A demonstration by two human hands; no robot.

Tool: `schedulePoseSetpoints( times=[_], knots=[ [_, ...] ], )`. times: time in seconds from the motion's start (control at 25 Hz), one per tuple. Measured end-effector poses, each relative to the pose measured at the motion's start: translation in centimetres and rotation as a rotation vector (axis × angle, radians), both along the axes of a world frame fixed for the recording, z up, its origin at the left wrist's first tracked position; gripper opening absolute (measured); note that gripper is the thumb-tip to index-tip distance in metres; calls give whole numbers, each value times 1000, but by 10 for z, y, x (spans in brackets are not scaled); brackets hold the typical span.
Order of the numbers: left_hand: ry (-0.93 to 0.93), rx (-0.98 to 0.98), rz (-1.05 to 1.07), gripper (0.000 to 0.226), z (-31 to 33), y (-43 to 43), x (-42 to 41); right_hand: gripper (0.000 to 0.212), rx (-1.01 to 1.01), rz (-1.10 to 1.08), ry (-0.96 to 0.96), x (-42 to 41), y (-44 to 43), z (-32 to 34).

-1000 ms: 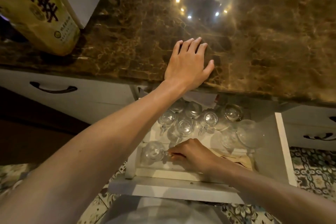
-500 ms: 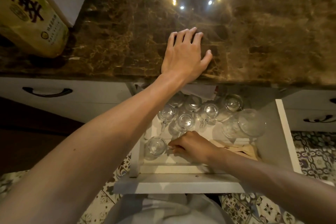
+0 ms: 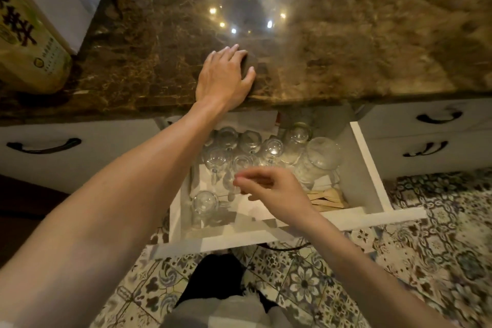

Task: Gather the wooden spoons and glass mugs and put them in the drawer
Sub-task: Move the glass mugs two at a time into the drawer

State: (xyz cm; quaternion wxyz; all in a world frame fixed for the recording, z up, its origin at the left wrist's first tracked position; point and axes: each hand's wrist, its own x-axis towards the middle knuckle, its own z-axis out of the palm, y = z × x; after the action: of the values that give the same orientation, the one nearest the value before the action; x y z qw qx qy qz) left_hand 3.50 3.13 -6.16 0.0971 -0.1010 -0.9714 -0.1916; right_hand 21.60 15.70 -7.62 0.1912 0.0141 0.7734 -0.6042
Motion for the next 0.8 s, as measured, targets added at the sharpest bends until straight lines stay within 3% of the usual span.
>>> schedulePoseSetpoints(
  times=[0.16,0.32,0.6,0.8],
  knots=[
    [16,2,21,50,2,6,5,23,-662,-456,-99,51,19,25],
    [80,9,34,43,4,8,9,18,-1079,-764,-152,106,34,17],
    [96,7,65,43,1,9,7,25,-1284,-1242,-475,150,33,-47],
    [106,-4,62,45,-1,11,9,48,-1294,-1309,-614,140,17,-70]
  ],
)
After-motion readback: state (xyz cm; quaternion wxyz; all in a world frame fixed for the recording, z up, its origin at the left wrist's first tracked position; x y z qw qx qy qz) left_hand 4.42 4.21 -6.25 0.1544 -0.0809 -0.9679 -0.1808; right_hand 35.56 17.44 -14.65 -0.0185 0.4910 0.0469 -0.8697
